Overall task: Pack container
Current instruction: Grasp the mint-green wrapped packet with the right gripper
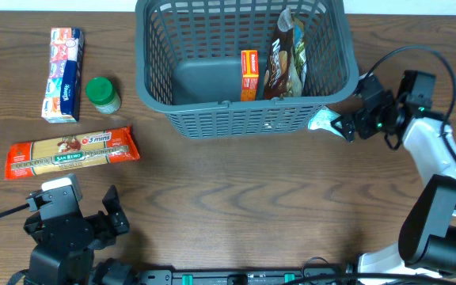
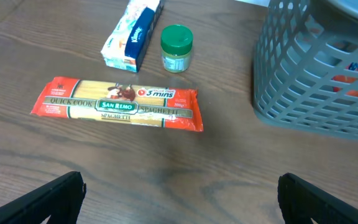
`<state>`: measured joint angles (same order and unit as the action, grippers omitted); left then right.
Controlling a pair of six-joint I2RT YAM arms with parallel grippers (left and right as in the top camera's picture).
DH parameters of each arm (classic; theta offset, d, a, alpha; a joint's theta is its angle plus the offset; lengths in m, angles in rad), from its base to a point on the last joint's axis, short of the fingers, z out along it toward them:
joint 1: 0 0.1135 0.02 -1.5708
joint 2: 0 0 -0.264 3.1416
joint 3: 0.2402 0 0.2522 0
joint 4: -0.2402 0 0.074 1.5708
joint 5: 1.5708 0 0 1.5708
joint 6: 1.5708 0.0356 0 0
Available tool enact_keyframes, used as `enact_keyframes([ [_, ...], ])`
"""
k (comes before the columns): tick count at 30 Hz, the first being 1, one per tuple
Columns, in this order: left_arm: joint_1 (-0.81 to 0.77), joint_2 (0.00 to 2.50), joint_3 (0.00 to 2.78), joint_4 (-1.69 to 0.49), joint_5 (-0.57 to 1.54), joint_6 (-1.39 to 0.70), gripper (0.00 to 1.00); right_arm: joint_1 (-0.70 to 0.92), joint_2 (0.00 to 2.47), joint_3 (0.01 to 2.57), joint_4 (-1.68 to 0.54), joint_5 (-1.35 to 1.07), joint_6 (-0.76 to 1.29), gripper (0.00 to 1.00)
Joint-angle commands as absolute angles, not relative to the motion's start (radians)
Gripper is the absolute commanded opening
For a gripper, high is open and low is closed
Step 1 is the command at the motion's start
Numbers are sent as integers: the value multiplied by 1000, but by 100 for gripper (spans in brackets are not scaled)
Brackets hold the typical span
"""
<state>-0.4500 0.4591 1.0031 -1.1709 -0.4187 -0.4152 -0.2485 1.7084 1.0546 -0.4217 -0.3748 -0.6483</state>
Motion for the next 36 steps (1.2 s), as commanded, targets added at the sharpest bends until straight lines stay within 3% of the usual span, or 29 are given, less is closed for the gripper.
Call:
enact_keyframes([
  [1,-450,455,1018,-1174,-432,-417,98,-228,1709,992,-350,-397,-667,99],
  [12,-450,455,1018,-1174,-432,-417,99,-212,1821,895,-115,-393,-640,99],
  [15,-450,455,1018,-1174,-431,-417,99,-212,1844,895,-106,-393,-624,95],
  [19,-450,455,1018,-1174,-432,-417,99,-210,1846,895,-98,-393,-597,80],
  [24,-450,455,1018,-1174,-431,-417,99,-210,1846,895,-92,-393,-586,54],
  [28,-450,455,1018,-1174,-431,-417,99,-210,1846,895,-83,-393,-550,44],
  [31,-450,455,1018,-1174,-431,-417,99,-210,1846,895,-63,-393,-491,30],
  [36,-450,455,1018,-1174,-432,-417,98,-210,1833,914,-21,-393,-281,17],
])
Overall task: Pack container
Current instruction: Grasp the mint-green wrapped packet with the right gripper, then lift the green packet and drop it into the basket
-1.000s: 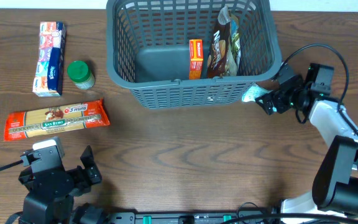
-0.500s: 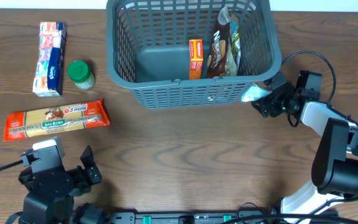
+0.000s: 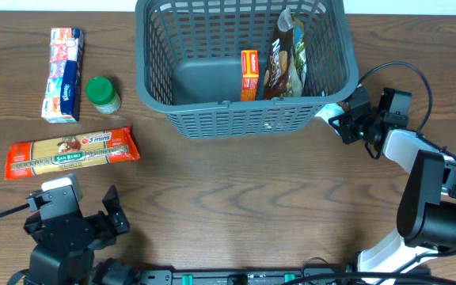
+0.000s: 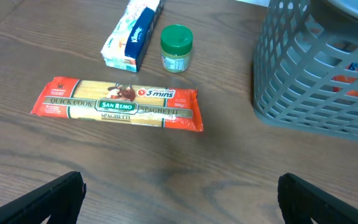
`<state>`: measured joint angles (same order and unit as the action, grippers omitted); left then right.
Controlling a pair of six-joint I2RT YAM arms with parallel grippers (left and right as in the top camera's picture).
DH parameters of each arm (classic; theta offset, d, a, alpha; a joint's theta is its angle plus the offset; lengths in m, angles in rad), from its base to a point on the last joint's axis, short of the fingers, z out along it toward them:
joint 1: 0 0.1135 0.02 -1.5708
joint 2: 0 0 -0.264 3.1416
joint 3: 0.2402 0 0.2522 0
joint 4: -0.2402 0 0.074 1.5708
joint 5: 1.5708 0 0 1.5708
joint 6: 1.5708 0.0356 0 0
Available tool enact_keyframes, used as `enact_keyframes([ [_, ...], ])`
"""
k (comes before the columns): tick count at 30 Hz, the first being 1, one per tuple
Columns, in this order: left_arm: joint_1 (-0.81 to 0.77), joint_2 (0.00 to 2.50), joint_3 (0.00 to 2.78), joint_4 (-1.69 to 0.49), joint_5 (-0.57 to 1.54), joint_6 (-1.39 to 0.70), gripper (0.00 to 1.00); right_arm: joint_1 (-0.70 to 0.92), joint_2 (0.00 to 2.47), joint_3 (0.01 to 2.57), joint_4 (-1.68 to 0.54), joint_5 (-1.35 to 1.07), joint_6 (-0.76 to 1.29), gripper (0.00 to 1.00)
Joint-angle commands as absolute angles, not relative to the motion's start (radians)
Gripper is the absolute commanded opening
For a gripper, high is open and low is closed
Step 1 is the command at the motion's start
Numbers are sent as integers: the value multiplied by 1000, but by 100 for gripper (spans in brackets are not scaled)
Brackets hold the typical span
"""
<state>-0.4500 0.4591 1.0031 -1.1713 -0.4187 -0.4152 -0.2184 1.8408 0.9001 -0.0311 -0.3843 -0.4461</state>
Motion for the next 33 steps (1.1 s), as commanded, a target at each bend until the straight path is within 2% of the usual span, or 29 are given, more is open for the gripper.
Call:
enact_keyframes([
  [1,-450,455,1018,-1174,-432,-417,99,-210,1826,923,-22,-393,-239,15],
  [9,-450,455,1018,-1174,-431,-417,99,-210,1690,1026,-140,-358,15,8],
  [11,-450,455,1018,-1174,-431,-417,99,-210,1637,1076,-196,-302,106,3],
  [18,-450,455,1018,-1174,-432,-417,99,-210,1447,1316,-362,-250,269,5],
  [24,-450,455,1018,-1174,-431,-417,99,-159,1338,1498,-386,-310,275,5],
  [28,-450,455,1018,-1174,-432,-417,99,-41,1301,1552,-384,-384,212,6],
  [33,-450,455,1018,-1174,-431,-417,99,164,1333,1550,-398,-424,-81,8],
])
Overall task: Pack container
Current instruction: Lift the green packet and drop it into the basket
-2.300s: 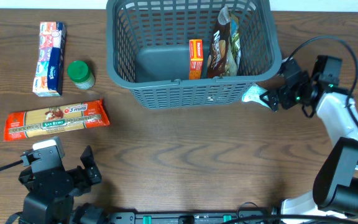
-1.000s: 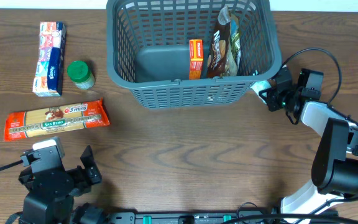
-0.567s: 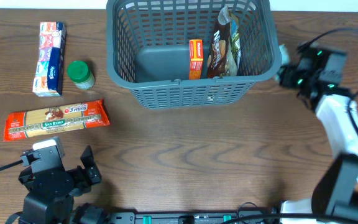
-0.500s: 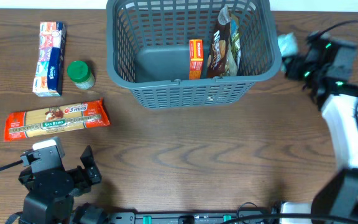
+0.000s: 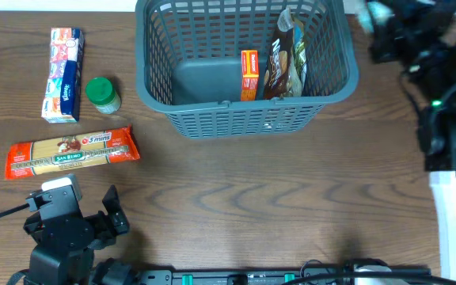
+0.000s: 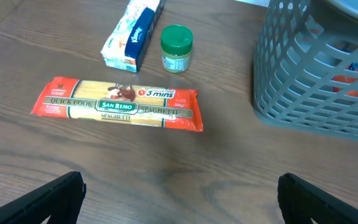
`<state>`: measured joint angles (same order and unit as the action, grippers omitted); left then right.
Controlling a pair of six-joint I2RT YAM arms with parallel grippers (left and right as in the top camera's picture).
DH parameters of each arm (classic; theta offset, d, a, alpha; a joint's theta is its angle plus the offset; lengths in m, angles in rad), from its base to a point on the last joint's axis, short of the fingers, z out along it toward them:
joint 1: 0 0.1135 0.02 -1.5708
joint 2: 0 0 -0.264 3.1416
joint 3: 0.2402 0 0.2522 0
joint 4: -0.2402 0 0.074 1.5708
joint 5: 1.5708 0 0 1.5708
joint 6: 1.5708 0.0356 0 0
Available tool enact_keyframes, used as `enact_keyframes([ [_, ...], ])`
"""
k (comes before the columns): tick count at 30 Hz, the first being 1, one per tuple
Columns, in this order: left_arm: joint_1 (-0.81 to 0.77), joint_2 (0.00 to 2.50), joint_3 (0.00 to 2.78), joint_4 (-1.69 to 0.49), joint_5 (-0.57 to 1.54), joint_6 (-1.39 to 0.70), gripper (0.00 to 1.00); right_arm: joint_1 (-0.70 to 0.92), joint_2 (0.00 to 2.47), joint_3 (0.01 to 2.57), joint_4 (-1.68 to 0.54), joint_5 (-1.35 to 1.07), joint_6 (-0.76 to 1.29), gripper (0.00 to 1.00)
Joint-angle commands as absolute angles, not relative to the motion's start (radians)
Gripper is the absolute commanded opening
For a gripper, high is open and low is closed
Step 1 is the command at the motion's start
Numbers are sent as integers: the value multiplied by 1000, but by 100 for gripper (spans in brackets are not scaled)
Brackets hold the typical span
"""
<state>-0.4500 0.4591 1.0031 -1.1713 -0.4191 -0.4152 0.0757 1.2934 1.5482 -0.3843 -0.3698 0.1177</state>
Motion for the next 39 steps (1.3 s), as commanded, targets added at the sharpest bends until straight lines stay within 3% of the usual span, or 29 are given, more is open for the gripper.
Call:
enact_keyframes([
  [1,-450,455,1018,-1174,-432,-417,99,204,1349,1550,-408,-427,-162,9],
  [6,-450,455,1018,-1174,-432,-417,99,319,1435,1550,-467,-419,-404,9],
  [18,-450,455,1018,-1174,-432,-417,99,334,1597,1550,-549,-616,-646,4],
  [23,-450,455,1018,-1174,-431,-417,99,334,1605,1550,-551,-636,-690,7],
  [24,-450,455,1018,-1174,-432,-417,99,334,1605,1550,-556,-636,-690,12],
  [25,-450,455,1018,-1174,-431,-417,98,334,1605,1550,-563,-633,-690,31],
  [27,-450,455,1018,-1174,-431,-417,99,334,1605,1550,-569,-633,-689,84],
  [28,-450,455,1018,-1174,-432,-417,99,334,1602,1551,-565,-633,-688,96],
  [31,-450,455,1018,-1174,-432,-417,99,321,1565,1570,-550,-618,-635,99],
  [35,-450,455,1018,-1174,-432,-417,99,287,1481,1639,-607,-394,-426,99],
  [39,-450,455,1018,-1174,-432,-417,99,276,1428,1758,-826,-253,-301,98],
])
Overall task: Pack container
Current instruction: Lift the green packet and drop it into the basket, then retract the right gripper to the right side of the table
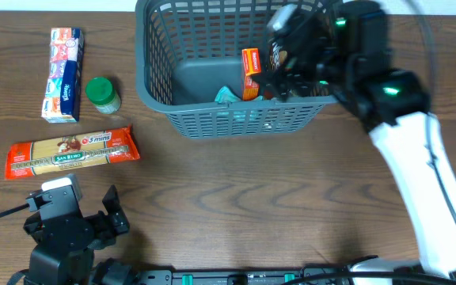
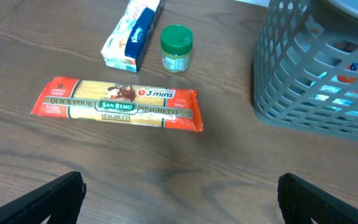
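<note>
The grey basket (image 1: pixel 165 47) stands at the table's far middle; its wall (image 2: pixel 303 74) also shows in the left wrist view. An orange box (image 1: pixel 248 73) and a dark snack bag (image 1: pixel 275 55) lean inside it. My right gripper (image 1: pixel 279 67) reaches into it from the right. A light blue and white packet (image 1: pixel 226 95) sits low by the front wall, just left of that gripper; whether the fingers still touch it is hidden. The spaghetti packet (image 2: pixel 117 102), green-lidded jar (image 2: pixel 176 47) and tissue pack (image 2: pixel 132 31) lie left of the basket. My left gripper (image 2: pixel 179 199) is open over bare wood.
The left arm's base (image 1: pixel 62 229) sits at the near left edge. The right arm's white link (image 1: pixel 418 166) slants across the table's right side towards the basket.
My right gripper was at the far right corner, outside the basket, with the light packet at its tip. Now it is over the basket's inside and the packet is down by the front wall.
The right gripper first held a white and blue packet on the table just right of the basket, and stayed close beside the basket wall. Then it was at the far right corner. Now the packet is inside the basket. The left arm and left-side items never moved.
</note>
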`<state>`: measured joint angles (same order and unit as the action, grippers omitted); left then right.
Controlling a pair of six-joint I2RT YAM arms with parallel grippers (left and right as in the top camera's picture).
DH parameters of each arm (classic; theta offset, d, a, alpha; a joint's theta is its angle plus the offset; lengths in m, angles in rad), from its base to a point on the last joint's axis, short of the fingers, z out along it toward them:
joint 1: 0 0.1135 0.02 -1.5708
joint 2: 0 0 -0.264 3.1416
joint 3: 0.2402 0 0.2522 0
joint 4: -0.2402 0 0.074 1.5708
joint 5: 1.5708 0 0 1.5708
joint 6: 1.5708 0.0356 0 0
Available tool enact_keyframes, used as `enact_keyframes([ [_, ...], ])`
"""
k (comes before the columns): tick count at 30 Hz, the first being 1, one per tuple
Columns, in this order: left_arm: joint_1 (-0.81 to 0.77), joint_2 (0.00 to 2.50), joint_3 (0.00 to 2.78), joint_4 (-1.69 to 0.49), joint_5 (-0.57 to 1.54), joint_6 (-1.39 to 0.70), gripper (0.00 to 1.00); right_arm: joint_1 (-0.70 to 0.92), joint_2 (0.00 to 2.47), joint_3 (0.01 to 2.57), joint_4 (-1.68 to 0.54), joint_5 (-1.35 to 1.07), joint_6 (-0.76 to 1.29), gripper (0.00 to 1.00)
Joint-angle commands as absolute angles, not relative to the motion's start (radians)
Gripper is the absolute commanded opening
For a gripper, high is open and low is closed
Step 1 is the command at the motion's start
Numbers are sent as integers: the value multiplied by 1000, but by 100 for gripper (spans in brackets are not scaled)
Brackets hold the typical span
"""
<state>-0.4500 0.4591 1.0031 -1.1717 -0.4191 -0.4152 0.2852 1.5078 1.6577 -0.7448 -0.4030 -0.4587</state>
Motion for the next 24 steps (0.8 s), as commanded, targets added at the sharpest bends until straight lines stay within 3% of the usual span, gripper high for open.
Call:
enact_keyframes([
  [1,-450,455,1018,-1174,-431,-417,99,276,1423,1793,-897,-231,-283,99],
  [7,-450,455,1018,-1174,-432,-417,99,276,1419,2013,-1364,-141,-120,99],
  [11,-450,455,1018,-1174,-432,-417,99,276,1414,2077,-1563,-115,-43,99],
  [24,-450,455,1018,-1174,-432,-417,99,276,1220,2080,-1698,-97,-8,99],
])
